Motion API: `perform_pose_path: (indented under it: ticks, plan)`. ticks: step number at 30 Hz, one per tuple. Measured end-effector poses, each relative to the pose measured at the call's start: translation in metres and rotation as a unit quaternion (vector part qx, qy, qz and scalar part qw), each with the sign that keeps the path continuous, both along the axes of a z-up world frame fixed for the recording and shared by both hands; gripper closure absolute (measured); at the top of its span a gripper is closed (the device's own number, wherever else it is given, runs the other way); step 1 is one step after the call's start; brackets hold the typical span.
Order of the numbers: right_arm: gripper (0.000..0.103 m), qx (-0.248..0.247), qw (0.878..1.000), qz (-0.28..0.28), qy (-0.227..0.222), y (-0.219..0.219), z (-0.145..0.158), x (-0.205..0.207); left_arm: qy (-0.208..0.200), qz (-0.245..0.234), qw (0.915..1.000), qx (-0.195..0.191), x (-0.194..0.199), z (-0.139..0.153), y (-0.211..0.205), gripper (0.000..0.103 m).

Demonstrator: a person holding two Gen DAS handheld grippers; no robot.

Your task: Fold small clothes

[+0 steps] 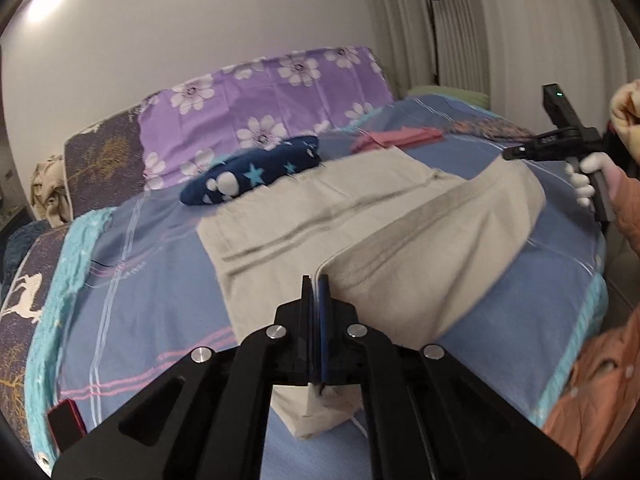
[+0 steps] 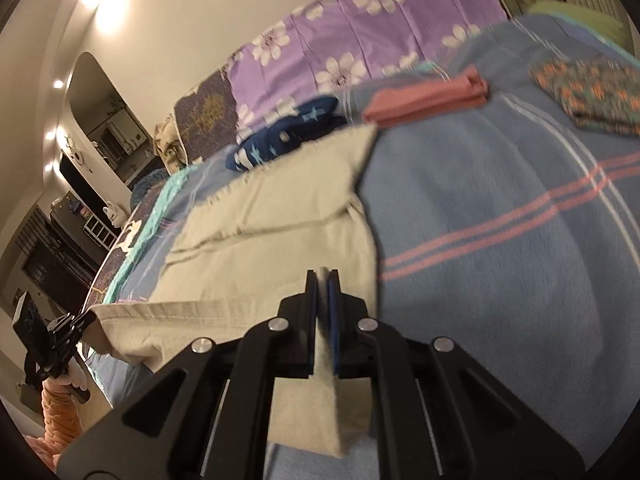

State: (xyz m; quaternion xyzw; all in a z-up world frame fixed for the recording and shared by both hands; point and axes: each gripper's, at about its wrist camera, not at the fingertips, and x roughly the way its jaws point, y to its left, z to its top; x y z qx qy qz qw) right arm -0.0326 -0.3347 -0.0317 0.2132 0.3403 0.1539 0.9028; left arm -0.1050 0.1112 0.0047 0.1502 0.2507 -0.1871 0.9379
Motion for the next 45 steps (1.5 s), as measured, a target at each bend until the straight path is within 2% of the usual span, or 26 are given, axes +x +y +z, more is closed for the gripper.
perform_pose_path:
  ticks: [9,13,17,21,25,32,35,38,40,41,42,45]
  plan:
    - [0.098,-0.032,0.995,-0.004,-0.095,0.008,0.082,0.043,-0.055,0.032,0.9976,0.027,0.071,0.058,-0.005,0.101]
    - [0.098,-0.04,0.993,-0.012,-0.106,0.01,0.097,0.077,-0.065,0.046,0.9962,0.037,0.114,0.075,-0.012,0.101]
    - [0.098,-0.053,0.993,-0.024,-0.099,0.011,0.101,0.122,-0.052,0.059,0.9959,0.043,0.166,0.078,-0.015,0.101]
    - [0.098,-0.066,0.994,-0.031,-0.078,0.012,0.094,0.179,-0.018,0.073,0.9961,0.045,0.224,0.066,-0.012,0.101]
    - [0.098,-0.084,0.994,-0.031,-0.056,0.018,0.076,0.231,0.008,0.084,0.9941,0.067,0.275,0.043,-0.01,0.101]
    - [0.098,-0.139,0.99,-0.03,0.005,0.043,0.018,0.315,0.072,0.093,0.9891,0.088,0.352,-0.018,-0.011,0.098]
    - [0.098,-0.164,0.986,-0.026,0.034,0.052,-0.013,0.335,0.103,0.099,0.9833,0.113,0.372,-0.056,-0.013,0.095]
    - [0.097,-0.205,0.977,-0.023,0.052,0.061,-0.037,0.342,0.114,0.094,0.9791,0.139,0.379,-0.084,-0.013,0.089]
    - [0.094,-0.222,0.973,-0.025,0.06,0.062,-0.046,0.342,0.108,0.096,0.9794,0.141,0.379,-0.084,-0.011,0.082]
    - [0.094,-0.222,0.973,-0.028,0.063,0.06,-0.048,0.342,0.106,0.103,0.9788,0.141,0.38,-0.082,-0.009,0.073]
    - [0.093,-0.214,0.974,-0.032,0.062,0.056,-0.047,0.338,0.102,0.113,0.978,0.142,0.378,-0.078,-0.006,0.068]
    - [0.087,-0.19,0.979,-0.039,0.056,0.047,-0.037,0.317,0.076,0.126,0.9791,0.14,0.366,-0.061,0.002,0.066]
